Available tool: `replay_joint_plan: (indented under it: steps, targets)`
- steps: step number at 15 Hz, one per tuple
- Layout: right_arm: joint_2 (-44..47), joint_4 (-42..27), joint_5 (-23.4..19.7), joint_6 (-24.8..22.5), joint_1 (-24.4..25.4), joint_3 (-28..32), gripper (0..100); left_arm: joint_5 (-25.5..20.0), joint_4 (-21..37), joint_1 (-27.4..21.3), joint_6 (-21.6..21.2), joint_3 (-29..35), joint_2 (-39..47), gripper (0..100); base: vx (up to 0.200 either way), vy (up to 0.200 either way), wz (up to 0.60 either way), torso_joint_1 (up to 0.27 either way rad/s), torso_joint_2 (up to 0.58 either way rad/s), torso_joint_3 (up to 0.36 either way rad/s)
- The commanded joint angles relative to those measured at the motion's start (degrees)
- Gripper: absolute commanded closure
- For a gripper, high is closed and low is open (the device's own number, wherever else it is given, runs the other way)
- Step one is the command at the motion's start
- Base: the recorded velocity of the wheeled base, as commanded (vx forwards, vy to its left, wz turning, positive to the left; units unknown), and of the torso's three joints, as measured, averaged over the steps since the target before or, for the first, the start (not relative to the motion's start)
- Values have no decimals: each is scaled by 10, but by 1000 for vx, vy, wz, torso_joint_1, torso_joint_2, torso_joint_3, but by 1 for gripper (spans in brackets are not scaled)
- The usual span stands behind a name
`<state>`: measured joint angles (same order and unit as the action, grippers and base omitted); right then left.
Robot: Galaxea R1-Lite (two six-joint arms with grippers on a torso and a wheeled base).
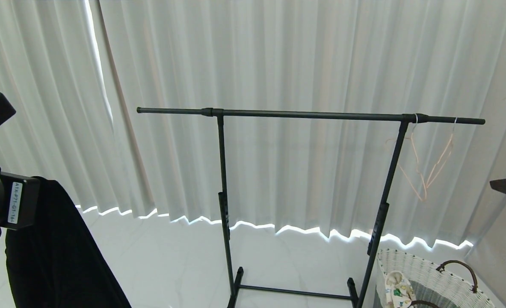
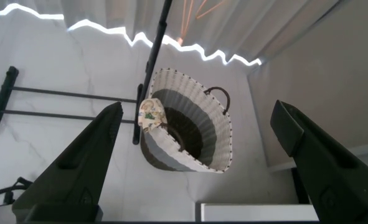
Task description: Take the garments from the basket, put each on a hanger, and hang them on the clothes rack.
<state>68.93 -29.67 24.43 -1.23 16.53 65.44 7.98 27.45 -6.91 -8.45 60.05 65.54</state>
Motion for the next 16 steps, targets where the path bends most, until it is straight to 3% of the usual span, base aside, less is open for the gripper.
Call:
replay_joint_plan:
  steps: [1, 13, 16]
  targets:
    - [1, 0, 0, -1, 0, 0, 0, 0, 1, 0, 0, -1, -1, 100, 0, 0, 0, 56, -100, -56]
    - [3, 7, -18, -4, -4, -1, 0, -1, 1, -5, -3, -10, -18, 100, 0, -200, 0, 9, -9, -7]
    - [7, 23, -29, -3, -4, -1, 0, -1, 1, -4, -3, -10, -18, 100, 200, -67, 0, 1, 2, 2]
